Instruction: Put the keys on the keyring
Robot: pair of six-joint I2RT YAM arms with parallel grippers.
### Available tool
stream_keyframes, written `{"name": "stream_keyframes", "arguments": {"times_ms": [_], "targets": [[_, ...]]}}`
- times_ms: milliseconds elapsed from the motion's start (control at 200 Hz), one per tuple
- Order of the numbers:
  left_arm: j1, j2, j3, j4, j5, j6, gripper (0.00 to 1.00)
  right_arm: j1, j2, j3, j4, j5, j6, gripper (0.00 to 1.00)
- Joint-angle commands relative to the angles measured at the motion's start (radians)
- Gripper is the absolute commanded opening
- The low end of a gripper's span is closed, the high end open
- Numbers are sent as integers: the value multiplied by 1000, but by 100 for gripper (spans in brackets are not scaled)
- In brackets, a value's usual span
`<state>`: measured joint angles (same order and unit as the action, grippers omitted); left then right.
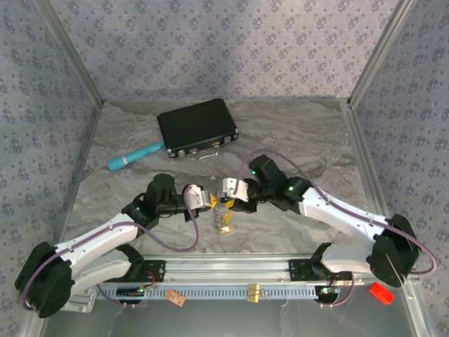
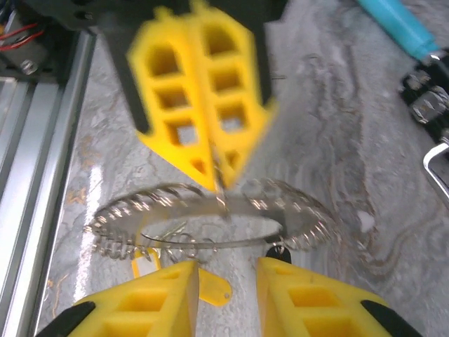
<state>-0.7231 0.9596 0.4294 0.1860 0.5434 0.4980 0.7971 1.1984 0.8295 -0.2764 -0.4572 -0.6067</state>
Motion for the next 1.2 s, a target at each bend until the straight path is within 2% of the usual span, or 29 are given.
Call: {"name": "stream_keyframes", "arguments": {"times_ms": [0,140,315,615,870,1194], "targets": [[-48,-53,-22,58,-73,140,0,-11,-38,-74,142,-56,61,30],[-108,-86,-57,70,-175,273,0,22,-37,-112,199,-15,40,30],[-134,-111,-76,99,-240,313,0,50,-40,-135,249,-13,-1,29],[-141,-110,-81,105,-238,300,0,74,-19,-130,257,12,-27,28],[-142,-108,-77,105,-234,273,0,78,-1,-122,276,18,-33,21],[-141,-93,-66,105,-241,213,0,92,20,-119,281,49,-55,23]]}}
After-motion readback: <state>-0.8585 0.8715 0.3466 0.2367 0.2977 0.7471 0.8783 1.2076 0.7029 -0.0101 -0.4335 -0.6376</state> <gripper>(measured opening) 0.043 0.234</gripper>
